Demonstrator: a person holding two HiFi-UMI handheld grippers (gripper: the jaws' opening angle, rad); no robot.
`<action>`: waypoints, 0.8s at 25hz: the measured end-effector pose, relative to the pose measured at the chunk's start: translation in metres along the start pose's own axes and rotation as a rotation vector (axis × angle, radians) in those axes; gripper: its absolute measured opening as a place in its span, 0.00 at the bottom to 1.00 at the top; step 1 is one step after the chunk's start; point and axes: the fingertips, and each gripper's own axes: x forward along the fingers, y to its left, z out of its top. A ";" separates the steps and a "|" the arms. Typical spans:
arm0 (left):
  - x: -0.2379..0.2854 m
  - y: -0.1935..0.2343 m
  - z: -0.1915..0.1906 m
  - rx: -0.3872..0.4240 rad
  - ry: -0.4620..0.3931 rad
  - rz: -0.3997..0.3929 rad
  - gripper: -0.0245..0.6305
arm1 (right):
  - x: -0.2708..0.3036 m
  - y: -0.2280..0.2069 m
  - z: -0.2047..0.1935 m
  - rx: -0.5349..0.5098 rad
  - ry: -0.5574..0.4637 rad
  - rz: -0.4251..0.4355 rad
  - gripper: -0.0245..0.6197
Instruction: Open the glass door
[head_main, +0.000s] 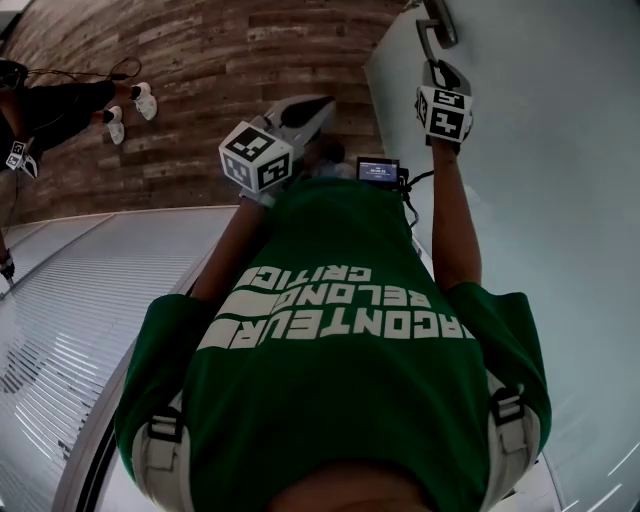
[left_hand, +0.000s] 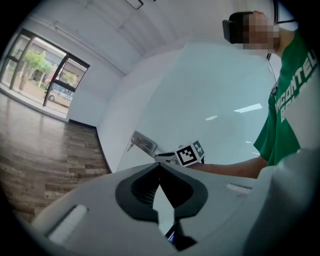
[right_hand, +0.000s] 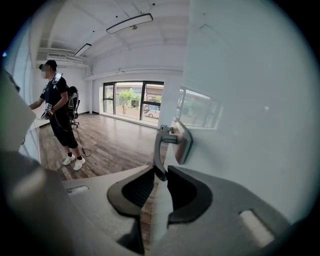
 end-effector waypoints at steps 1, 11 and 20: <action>0.002 0.001 -0.001 -0.002 0.003 -0.002 0.05 | 0.000 -0.005 -0.002 0.002 -0.002 -0.010 0.14; 0.028 0.024 -0.016 0.005 0.059 -0.078 0.05 | -0.003 -0.042 -0.033 0.062 -0.010 -0.054 0.14; 0.033 0.033 0.007 0.064 0.030 -0.145 0.05 | -0.036 -0.068 -0.075 0.093 0.009 -0.108 0.14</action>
